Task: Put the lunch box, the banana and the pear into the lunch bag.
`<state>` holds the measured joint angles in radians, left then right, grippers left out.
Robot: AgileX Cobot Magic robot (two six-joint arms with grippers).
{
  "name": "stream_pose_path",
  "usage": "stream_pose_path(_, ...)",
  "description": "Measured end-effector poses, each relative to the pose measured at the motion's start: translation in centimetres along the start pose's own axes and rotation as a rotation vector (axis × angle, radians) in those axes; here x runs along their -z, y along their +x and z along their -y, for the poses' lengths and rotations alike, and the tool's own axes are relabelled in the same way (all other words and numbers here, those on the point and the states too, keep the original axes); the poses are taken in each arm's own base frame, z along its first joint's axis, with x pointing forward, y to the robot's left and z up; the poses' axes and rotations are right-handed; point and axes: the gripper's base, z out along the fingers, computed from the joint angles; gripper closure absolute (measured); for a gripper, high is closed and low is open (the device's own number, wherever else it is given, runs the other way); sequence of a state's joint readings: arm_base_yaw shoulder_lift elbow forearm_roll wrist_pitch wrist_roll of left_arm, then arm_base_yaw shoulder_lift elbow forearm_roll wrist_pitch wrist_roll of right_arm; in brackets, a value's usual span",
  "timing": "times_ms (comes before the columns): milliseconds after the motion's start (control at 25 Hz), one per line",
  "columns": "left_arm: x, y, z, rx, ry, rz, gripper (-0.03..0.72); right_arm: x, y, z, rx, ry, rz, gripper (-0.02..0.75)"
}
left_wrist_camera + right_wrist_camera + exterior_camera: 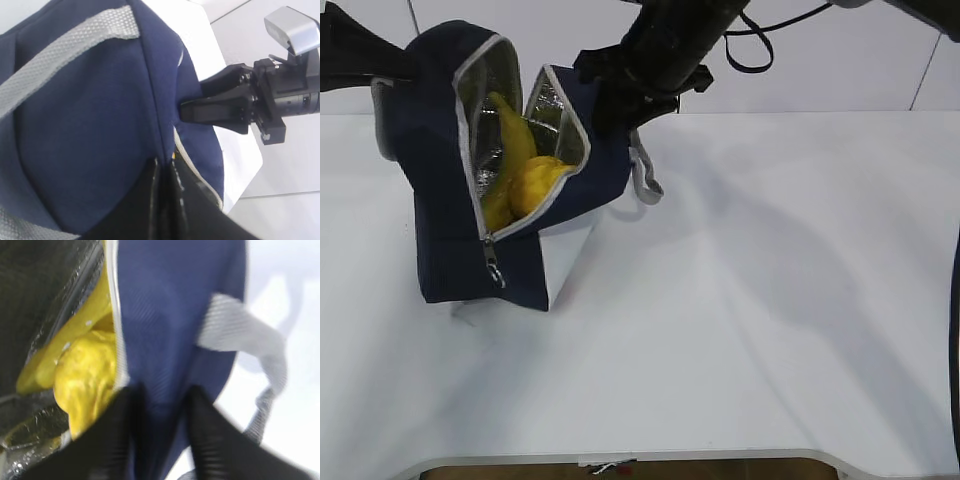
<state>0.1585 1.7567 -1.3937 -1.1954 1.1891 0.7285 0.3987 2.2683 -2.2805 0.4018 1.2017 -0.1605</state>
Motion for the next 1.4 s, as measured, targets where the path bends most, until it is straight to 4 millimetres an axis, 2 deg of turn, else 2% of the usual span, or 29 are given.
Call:
stream_pose_path(80, -0.3, 0.2, 0.1, -0.010, -0.007, -0.018, 0.687, 0.0, 0.2, 0.0, -0.001, -0.005, -0.024, 0.655)
stream_pose_path(160, -0.9, 0.5, 0.5, -0.028, -0.009, -0.047, 0.687, 0.0, 0.3, 0.0, 0.002, 0.001, -0.029, 0.717)
stream_pose_path(280, -2.4, 0.9, 1.6, -0.052, 0.015, -0.086, 0.687, 0.1, 0.4, 0.3, 0.016, 0.037, -0.039, 0.725)
stream_pose_path(360, -3.3, 1.3, 2.4, -0.066, 0.033, -0.109, 0.687, 1.0, 0.3, 0.2, 0.033, 0.065, -0.033, 0.725)
stream_pose_path(600, -5.7, 2.0, 4.8, -0.075, 0.107, -0.140, 0.687, 6.7, 0.1, -0.9, 0.101, 0.187, 0.024, 0.725)
stream_pose_path(760, -7.4, 2.2, 6.0, -0.073, 0.107, -0.111, 0.687, 9.3, 0.5, -1.1, 0.127, 0.269, 0.042, 0.725)
stream_pose_path(960, -9.3, 2.8, 7.4, -0.097, 0.089, -0.095, 0.687, 8.6, 1.2, -0.6, 0.120, 0.289, -0.001, 0.725)
stream_pose_path(1120, -10.1, 3.0, 8.0, -0.111, 0.072, -0.073, 0.687, 8.4, 1.3, -0.2, 0.123, 0.318, -0.016, 0.725)
stream_pose_path(1400, -11.7, 3.1, 7.2, -0.076, 0.060, -0.062, 0.687, 7.8, 1.3, 0.1, 0.123, 0.327, -0.027, 0.725)
